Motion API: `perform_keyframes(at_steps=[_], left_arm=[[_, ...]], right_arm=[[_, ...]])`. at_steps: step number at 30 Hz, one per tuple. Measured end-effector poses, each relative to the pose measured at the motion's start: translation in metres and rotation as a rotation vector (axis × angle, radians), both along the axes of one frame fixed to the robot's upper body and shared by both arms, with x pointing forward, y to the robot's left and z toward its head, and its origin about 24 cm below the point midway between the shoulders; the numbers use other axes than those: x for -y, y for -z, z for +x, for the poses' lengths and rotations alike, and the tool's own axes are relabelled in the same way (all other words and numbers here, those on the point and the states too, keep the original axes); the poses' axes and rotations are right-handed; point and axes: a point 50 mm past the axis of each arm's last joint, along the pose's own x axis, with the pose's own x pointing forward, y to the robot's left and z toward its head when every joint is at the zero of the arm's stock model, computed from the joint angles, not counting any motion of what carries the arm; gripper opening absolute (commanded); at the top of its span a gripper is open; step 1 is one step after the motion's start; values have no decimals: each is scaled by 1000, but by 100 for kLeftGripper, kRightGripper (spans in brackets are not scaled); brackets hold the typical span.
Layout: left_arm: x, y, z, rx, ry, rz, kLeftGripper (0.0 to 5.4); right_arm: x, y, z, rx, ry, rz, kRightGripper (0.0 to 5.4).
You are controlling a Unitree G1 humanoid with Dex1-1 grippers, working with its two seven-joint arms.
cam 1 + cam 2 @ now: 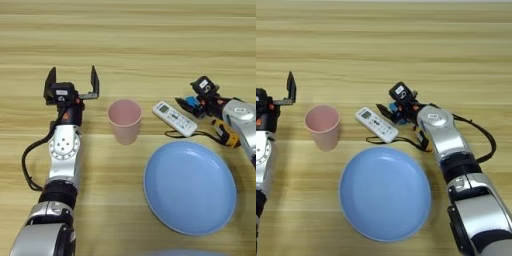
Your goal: Move the objects on the table
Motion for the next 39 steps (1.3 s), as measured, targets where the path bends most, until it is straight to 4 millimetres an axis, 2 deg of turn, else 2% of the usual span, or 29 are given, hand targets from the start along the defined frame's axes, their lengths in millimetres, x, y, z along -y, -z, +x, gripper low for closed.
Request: perform_keyframes(at_steps=[6, 12, 21, 29, 34, 39], left_arm=[[0, 0, 0, 1, 1, 0, 540], [0, -1, 0, 2, 1, 0, 540], [1, -1, 0, 2, 2, 1, 540], [1, 0, 0, 2, 2, 0, 540], [1, 0, 0, 2, 3, -1, 540], [2, 0, 0, 2, 3, -3, 540]], right_arm=[[-12, -22, -11, 103, -120, 81, 470], [-23, -24, -32, 112, -284, 131, 538], [-22, -18, -58, 50, -463, 155, 538], [-26, -14, -61, 22, -505, 144, 538], [-27, -5, -62, -16, -496, 139, 538], [-35, 1, -63, -34, -502, 139, 538]])
